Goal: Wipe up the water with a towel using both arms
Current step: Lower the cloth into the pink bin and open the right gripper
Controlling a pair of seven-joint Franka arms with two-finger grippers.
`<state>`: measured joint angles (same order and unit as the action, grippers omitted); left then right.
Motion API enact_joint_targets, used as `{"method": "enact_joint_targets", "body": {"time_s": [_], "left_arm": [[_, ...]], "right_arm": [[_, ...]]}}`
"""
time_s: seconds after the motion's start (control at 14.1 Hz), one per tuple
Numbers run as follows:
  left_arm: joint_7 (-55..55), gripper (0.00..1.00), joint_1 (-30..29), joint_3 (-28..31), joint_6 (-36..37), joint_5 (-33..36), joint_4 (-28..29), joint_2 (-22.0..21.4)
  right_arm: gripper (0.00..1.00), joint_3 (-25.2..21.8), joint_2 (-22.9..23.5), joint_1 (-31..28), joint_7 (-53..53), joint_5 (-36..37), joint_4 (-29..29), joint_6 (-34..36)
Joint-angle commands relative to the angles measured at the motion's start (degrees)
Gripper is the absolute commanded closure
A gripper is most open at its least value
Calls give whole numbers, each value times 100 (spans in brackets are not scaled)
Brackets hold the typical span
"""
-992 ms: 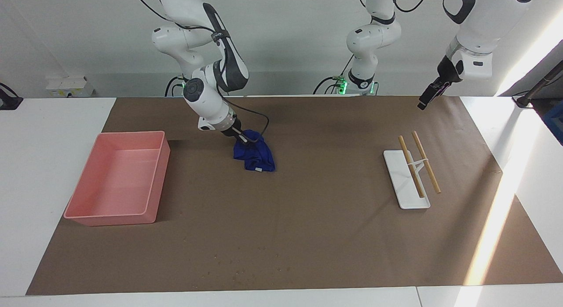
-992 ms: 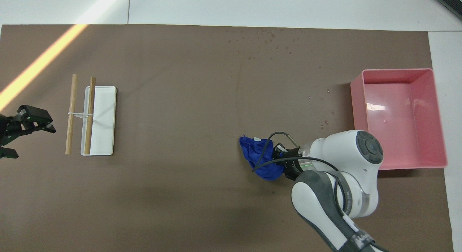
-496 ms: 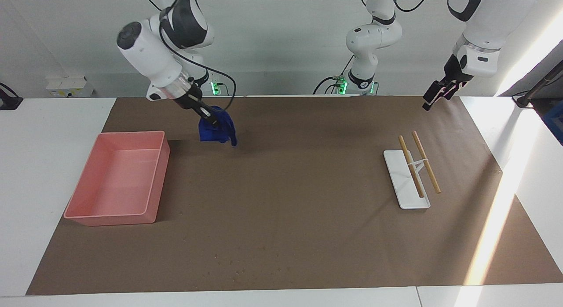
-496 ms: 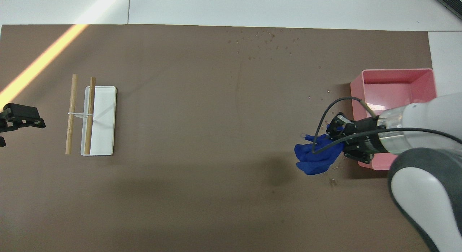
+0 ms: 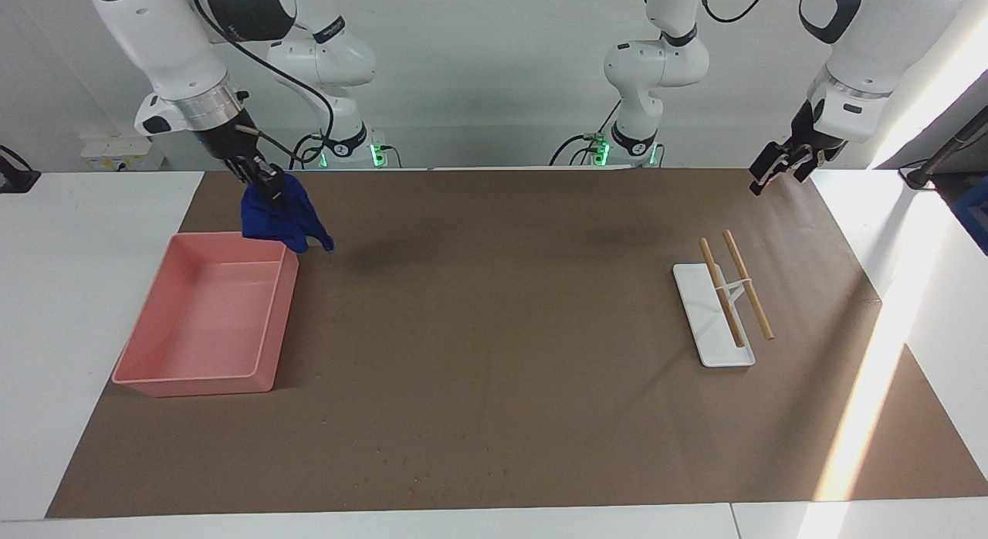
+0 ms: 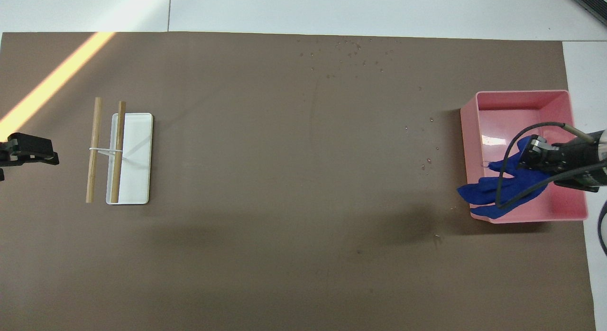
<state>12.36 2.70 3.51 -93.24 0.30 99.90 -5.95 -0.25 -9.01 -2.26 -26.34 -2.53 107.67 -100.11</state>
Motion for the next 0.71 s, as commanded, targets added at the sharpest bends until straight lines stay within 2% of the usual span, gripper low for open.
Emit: {"method": "enact_joint_targets", "body": {"time_s": [0.0, 0.14, 0.35, 0.5, 0.64], "left_arm": [[-259, 0, 21, 9, 324, 146, -453, 331], [-681, 0, -207, -235, 499, 224, -462, 314], [-700, 0, -594, -606, 465, 216, -392, 296], [-700, 0, -577, -615, 474, 207, -375, 296], [-709, 0, -525, -615, 439, 207, -375, 296]], "right_arm": [[100, 60, 136, -449, 979, 306, 34, -279], [100, 60, 355, -810, 1682, 306, 123, -604], [100, 60, 532, -1092, 2080, 306, 420, -1087], [100, 60, 576, -1101, 2080, 306, 702, -1369], [100, 60, 865, -1232, 2089, 306, 817, -1476]]}}
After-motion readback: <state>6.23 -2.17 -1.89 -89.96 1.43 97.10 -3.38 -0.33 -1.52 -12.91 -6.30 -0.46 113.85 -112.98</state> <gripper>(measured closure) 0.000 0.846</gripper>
